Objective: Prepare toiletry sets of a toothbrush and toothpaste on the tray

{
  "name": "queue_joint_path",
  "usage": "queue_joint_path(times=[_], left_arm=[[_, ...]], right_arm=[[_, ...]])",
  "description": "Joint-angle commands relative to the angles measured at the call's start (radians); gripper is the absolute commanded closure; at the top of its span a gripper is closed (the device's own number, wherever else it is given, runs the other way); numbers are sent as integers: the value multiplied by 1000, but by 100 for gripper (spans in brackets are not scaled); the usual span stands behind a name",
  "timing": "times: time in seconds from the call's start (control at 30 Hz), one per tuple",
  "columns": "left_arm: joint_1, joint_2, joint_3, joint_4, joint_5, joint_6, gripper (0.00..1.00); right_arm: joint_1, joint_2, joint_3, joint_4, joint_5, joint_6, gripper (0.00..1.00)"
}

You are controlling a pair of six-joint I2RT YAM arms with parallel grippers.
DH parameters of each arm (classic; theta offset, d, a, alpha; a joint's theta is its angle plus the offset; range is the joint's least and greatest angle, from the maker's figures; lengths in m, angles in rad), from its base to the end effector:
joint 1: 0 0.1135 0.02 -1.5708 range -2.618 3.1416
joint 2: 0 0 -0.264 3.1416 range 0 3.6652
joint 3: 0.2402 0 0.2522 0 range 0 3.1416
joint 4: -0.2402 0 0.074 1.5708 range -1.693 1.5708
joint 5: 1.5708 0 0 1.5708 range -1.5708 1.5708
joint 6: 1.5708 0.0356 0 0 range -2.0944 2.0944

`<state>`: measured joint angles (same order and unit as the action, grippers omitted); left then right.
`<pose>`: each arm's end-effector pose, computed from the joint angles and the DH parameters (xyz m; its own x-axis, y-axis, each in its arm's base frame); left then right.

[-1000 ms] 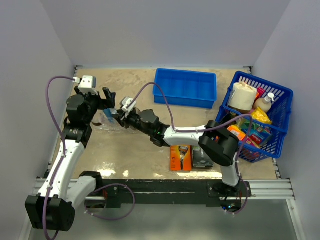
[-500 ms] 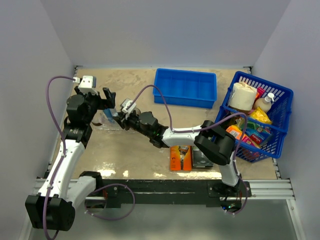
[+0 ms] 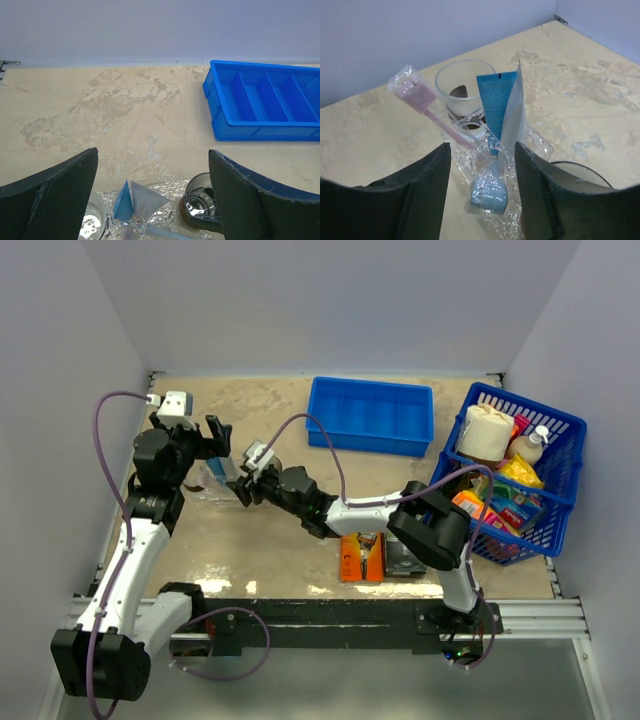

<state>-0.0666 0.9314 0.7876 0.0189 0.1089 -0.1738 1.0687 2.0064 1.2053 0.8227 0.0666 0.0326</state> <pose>0.2213 -0.0186 0.3360 -0.1525 -0.1621 -0.9749 0.1497 0.9713 -0.1849 0.2208 0.3972 0.2211 -0.0171 0.0365 -0.9992 -0.8425 0.5376 0.0340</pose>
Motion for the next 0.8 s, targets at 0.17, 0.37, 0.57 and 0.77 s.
queue_joint_path(times=[0.17, 0.37, 0.57, 0.77], left_arm=[[8, 0, 29, 19, 14, -13, 4], [10, 0, 30, 21, 17, -13, 4], [10, 0, 30, 21, 21, -12, 3], [10, -9, 33, 10, 3, -6, 2]], right_arm=[[7, -75, -19, 27, 25, 0, 32], [7, -92, -24, 21, 35, 4, 26], [7, -135, -23, 15, 3, 33, 15], [1, -182, -36, 10, -11, 67, 8]])
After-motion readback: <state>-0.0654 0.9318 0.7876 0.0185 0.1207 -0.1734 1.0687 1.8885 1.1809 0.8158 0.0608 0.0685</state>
